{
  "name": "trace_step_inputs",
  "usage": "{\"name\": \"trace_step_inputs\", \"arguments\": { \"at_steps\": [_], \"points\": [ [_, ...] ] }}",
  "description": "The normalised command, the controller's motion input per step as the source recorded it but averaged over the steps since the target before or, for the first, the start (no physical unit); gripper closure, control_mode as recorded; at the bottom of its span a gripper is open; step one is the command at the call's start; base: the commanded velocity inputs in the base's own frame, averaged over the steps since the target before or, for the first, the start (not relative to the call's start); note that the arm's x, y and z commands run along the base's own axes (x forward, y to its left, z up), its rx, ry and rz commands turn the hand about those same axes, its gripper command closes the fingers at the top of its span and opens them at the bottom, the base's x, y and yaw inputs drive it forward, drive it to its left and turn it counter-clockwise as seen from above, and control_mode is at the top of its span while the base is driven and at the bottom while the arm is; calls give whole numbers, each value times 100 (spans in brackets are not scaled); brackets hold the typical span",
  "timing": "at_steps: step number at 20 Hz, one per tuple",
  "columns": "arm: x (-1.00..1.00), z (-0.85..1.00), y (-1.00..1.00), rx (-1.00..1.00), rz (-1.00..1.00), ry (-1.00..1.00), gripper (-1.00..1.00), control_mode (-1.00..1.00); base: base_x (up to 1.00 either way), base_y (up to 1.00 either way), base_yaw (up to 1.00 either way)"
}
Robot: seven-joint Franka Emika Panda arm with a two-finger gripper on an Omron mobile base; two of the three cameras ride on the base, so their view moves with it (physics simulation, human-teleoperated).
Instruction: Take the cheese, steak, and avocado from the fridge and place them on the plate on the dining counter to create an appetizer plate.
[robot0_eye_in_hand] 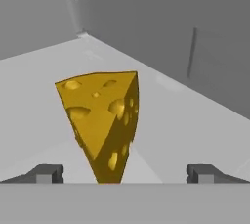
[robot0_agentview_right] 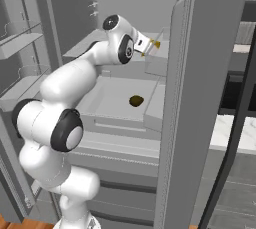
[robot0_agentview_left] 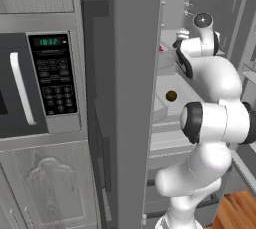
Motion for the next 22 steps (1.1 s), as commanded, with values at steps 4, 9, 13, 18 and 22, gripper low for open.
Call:
{"name": "trace_step_inputs", "arguments": {
  "at_steps": [4,9,13,18,22],
  "points": [
    [27,-4,-10,0,0,-2,-100,-100,0,0,0],
    [26,-5,-11,0,0,-2,-100,-100,0,0,0],
    [24,-8,-10,0,0,-3,-100,-100,0,0,0],
    [20,-10,-7,0,0,-4,-100,-100,0,0,0],
    [11,-16,-3,0,0,-6,-100,-100,0,0,0]
  ]
}}
